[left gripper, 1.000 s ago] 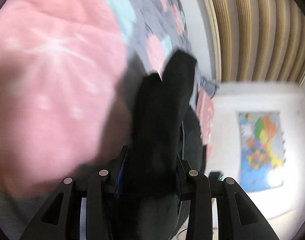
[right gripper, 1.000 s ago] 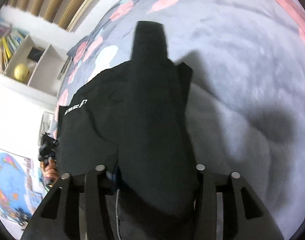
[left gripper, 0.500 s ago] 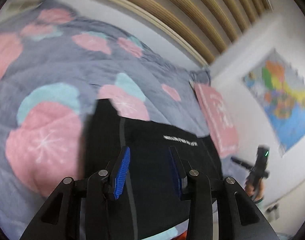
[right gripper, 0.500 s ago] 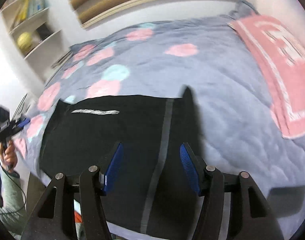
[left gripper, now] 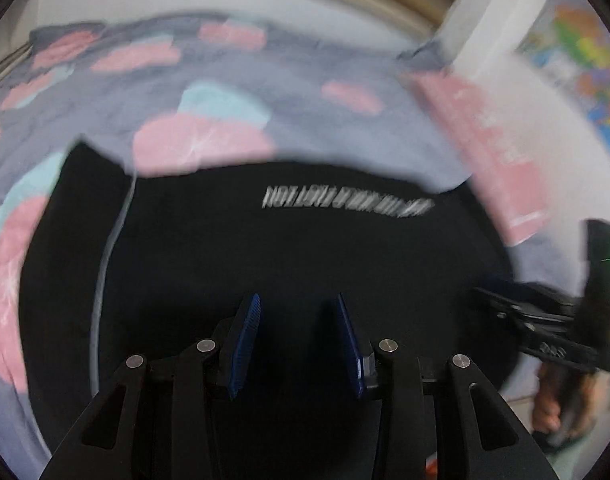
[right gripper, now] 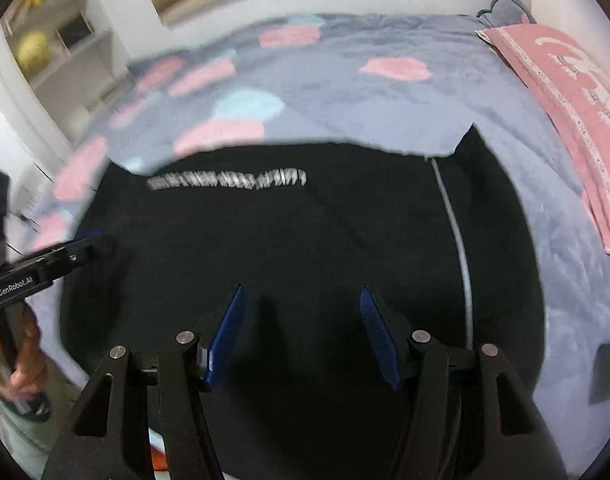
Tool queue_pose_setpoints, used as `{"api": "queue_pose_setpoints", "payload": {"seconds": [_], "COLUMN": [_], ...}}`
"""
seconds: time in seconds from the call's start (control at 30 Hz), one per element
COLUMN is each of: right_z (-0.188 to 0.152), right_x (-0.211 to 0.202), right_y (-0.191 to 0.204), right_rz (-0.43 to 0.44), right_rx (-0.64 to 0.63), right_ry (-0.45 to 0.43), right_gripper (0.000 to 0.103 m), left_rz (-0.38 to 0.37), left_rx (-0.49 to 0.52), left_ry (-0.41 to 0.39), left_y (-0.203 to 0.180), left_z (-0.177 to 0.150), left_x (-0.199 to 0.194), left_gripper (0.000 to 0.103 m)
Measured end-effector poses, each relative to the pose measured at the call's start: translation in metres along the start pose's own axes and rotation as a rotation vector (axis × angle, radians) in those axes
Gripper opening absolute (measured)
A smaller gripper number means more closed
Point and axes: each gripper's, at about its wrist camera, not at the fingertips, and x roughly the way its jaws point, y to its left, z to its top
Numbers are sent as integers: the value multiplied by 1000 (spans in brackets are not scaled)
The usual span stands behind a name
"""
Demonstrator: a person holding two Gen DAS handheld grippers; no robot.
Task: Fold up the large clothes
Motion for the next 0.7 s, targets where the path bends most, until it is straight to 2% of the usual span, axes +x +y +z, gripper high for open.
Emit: {"api": "queue_pose_setpoints", "payload": {"seconds": [0.07, 0.17, 0.27, 0.37, 0.57, 0.7], "right_z": [-6, -10, -10, -12, -20, -21], "right_x": [20, 36, 36, 30, 1, -30], "right_y": [7, 11, 9, 10, 7, 10], "right_rz": [-31, -58, -58, -67, -50, -62], "right_rx": [-19, -20, 0, 20, 57, 85], "right_ry": [42, 52, 48, 43, 11, -54], "right_gripper": [65, 66, 66, 66, 67, 77], "left_rz": [14, 8, 44, 103, 215, 241], "left_rx": [-38, -79, -74, -79, 0, 45], "left_ry": [56, 65, 53, 15, -57, -133], "left_y": [8, 18, 13, 2, -25, -43], "left_z": [-5, -6, -6, -7, -21, -25], "left_x": [24, 36, 37, 32, 1, -35], "left_gripper": [40, 40, 40, 40, 41, 44]}}
